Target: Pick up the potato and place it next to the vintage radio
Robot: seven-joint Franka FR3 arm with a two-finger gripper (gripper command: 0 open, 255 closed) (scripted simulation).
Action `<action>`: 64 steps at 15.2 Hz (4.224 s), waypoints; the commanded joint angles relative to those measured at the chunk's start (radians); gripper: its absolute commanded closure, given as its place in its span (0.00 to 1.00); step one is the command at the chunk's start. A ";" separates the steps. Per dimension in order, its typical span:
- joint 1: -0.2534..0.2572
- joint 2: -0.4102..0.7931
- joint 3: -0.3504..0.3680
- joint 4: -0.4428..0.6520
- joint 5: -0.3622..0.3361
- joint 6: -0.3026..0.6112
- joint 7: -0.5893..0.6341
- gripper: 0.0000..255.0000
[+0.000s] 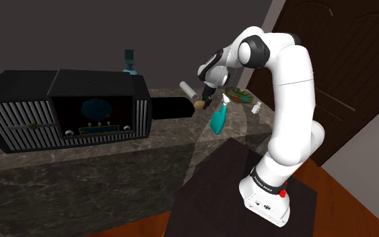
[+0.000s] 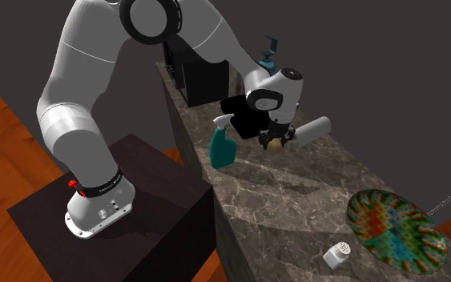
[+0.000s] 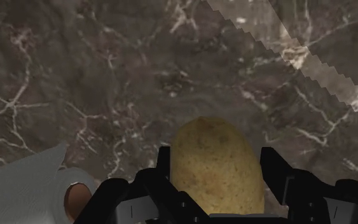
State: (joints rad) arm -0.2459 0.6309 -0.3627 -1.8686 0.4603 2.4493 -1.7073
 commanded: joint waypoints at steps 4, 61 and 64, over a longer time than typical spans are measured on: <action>0.015 -0.046 -0.021 -0.006 -0.026 -0.039 0.019 1.00; 0.079 -0.368 -0.139 0.328 -0.250 -0.657 0.202 1.00; 0.075 -0.367 -0.140 0.371 -0.251 -0.698 0.206 1.00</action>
State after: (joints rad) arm -0.1707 0.2643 -0.5028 -1.5089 0.2101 1.7628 -1.5034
